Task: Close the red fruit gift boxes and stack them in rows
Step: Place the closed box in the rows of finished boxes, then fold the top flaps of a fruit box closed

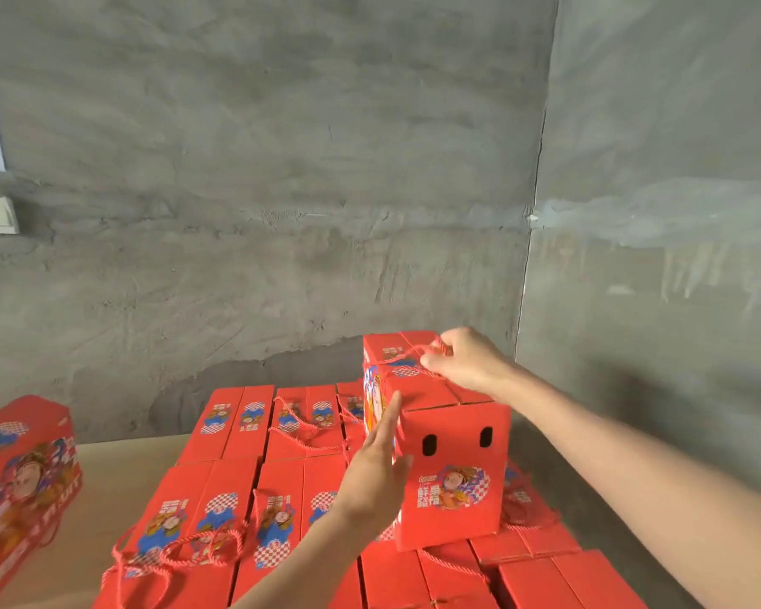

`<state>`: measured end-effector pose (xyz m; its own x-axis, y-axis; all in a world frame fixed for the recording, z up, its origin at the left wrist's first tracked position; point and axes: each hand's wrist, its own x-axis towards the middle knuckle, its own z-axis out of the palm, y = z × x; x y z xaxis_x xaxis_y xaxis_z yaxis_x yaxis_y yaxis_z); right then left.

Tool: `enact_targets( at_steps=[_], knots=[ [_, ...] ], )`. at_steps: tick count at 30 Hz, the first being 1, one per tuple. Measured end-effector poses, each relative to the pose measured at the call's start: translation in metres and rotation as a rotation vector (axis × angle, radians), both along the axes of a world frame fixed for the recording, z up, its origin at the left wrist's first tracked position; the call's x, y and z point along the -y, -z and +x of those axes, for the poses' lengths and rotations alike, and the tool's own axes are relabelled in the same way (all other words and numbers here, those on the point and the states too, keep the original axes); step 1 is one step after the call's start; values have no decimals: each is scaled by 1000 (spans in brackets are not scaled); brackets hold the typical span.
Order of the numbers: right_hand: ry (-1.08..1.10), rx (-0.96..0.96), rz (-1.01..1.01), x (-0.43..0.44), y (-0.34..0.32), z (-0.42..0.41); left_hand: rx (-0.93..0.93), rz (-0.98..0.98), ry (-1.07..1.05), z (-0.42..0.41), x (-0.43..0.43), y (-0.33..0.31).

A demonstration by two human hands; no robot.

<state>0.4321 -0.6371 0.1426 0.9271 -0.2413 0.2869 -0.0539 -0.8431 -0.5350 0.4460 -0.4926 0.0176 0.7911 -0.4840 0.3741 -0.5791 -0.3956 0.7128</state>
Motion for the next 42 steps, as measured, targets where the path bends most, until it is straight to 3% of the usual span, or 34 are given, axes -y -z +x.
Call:
enact_targets(
  at_steps=[4,7,11,16,19,24,27,32,37,39,42],
  knots=[
    [-49,-37,-615,9,81,-22,-143,-59,23,11,19,21],
    [-13,96,-763,23,97,-14,-182,-90,26,19,28,33],
    [27,204,-687,42,106,19,-136,-121,-35,47,46,37],
    [165,212,-625,59,120,86,-83,-32,-262,95,79,36],
    [139,168,-542,75,117,121,-108,132,-263,115,78,45],
    [126,158,-475,99,116,156,-43,659,-196,126,38,84],
    [109,157,-445,105,116,168,1,780,-195,131,31,95],
    [70,145,-414,115,116,173,2,872,-160,134,35,95],
    [163,158,-419,85,125,162,-9,890,-145,131,32,101],
    [85,182,-340,59,156,145,2,859,-162,122,31,104],
    [-154,-5,-318,17,231,93,72,735,-150,101,21,105]
  ],
)
